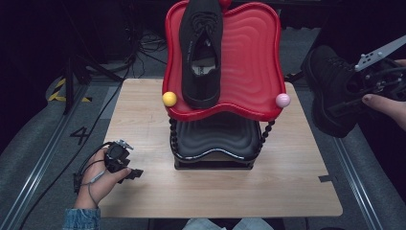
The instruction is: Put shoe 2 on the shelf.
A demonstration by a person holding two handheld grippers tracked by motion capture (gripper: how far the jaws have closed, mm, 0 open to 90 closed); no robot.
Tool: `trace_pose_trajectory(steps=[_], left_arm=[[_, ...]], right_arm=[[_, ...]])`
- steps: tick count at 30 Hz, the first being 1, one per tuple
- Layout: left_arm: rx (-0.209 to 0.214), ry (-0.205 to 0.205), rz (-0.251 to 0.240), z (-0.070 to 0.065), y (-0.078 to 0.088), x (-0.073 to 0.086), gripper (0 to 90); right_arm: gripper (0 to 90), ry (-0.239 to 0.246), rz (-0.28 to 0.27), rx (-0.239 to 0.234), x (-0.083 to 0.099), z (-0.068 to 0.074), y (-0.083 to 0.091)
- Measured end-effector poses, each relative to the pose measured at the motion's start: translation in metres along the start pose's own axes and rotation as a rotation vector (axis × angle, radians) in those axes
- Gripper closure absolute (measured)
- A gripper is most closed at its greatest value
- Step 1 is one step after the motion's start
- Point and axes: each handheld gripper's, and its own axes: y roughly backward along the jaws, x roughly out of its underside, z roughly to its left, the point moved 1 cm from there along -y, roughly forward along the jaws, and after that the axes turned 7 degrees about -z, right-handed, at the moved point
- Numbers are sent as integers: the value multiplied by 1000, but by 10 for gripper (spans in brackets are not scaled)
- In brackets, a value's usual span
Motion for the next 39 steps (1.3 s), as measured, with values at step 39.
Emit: trace_pose_trajectory(steps=[39], left_arm=[[15,-31,36,-13,-13,-19,297]], right_arm=[[866,221,-75,36,-122,79,23]])
